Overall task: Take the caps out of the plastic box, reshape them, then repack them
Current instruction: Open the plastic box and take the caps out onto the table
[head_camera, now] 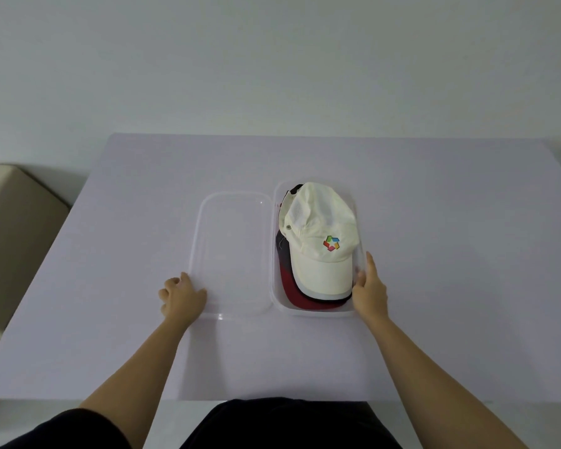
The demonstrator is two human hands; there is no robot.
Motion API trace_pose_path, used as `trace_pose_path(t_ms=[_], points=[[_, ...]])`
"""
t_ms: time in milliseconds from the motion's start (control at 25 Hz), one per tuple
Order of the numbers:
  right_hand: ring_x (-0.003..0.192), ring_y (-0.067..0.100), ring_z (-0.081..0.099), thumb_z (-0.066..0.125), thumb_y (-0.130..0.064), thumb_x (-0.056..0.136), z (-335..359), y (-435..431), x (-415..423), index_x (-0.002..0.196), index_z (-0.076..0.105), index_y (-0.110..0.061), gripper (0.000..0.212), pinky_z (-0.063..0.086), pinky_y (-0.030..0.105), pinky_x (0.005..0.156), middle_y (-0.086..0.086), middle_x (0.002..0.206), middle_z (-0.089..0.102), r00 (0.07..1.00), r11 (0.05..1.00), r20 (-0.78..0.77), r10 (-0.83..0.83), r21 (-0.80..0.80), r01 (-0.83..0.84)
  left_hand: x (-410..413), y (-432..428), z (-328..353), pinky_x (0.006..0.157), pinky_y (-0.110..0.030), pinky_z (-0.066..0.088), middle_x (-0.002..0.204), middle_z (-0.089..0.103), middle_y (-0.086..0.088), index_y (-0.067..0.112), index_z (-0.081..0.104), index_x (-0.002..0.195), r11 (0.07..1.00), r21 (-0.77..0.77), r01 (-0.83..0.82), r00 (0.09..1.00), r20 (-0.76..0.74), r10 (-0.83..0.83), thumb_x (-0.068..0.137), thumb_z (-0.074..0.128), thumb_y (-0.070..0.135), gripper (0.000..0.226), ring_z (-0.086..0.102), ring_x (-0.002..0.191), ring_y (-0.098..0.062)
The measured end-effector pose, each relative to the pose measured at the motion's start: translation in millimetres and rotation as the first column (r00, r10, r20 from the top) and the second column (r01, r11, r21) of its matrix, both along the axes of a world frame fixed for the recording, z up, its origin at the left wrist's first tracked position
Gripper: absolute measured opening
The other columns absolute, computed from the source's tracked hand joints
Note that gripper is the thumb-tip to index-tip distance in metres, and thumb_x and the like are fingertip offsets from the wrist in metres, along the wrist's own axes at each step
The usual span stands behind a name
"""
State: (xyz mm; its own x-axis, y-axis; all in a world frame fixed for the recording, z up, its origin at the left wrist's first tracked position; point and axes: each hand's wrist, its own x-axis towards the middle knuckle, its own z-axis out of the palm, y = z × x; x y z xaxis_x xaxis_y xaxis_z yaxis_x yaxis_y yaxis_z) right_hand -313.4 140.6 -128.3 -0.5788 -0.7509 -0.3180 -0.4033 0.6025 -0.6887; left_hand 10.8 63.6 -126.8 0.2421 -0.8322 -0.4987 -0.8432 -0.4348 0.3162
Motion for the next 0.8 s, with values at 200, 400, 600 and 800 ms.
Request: trace_pose_path(t_ms=[200,400,600,800], points=[[0.128,0.033,0.045,0.038,-0.021,0.098,2,2,3,0.148,0.017,-0.019,0.054,0.038,0.044,0.102,0.012,0.143,0.044,1.000,0.998,-0.026,0.013,-0.062,-0.014,-82,5,20,0.112,-0.039,0.023,0.152,0.026,-0.016,0.005,0.021,0.147,0.923,-0.380,0.055,0.940,-0.291,-0.176,0.097,0.044,0.022,0.057,0.022,0.140,-0.031],[0.138,0.026,0.030,0.041,-0.035,0.096,7,0,2,0.144,0.029,-0.019,0.051,0.038,0.043,0.101,0.006,0.155,0.021,0.965,0.983,-0.211,0.155,-0.067,-0.172,-154,6,25,0.111,-0.034,0.024,0.155,0.024,-0.012,0.009,0.009,0.150,0.953,-0.295,0.063,0.838,-0.502,-0.211,0.100,0.033,0.027,0.058,0.026,0.141,-0.026],[0.142,0.024,0.017,0.038,-0.050,0.093,13,-24,1,0.139,0.037,-0.013,0.059,0.030,0.046,0.109,0.006,0.156,0.014,0.979,0.990,-0.156,0.131,-0.033,-0.137,-161,3,18,0.093,-0.047,0.047,0.120,0.059,-0.020,0.012,0.018,0.148,0.962,-0.271,-0.019,0.923,-0.376,-0.088,0.099,0.028,0.013,0.051,0.057,0.108,-0.037],[0.143,0.026,0.016,0.045,-0.054,0.088,16,-48,-6,0.137,0.039,-0.014,0.063,0.011,0.047,0.117,0.010,0.155,0.019,0.976,0.993,-0.187,0.116,0.015,-0.115,-164,3,19,0.076,-0.044,0.052,0.095,0.064,-0.017,0.018,0.019,0.148,0.962,-0.273,-0.014,0.949,-0.307,-0.073,0.095,0.031,0.006,0.056,0.062,0.085,-0.034]])
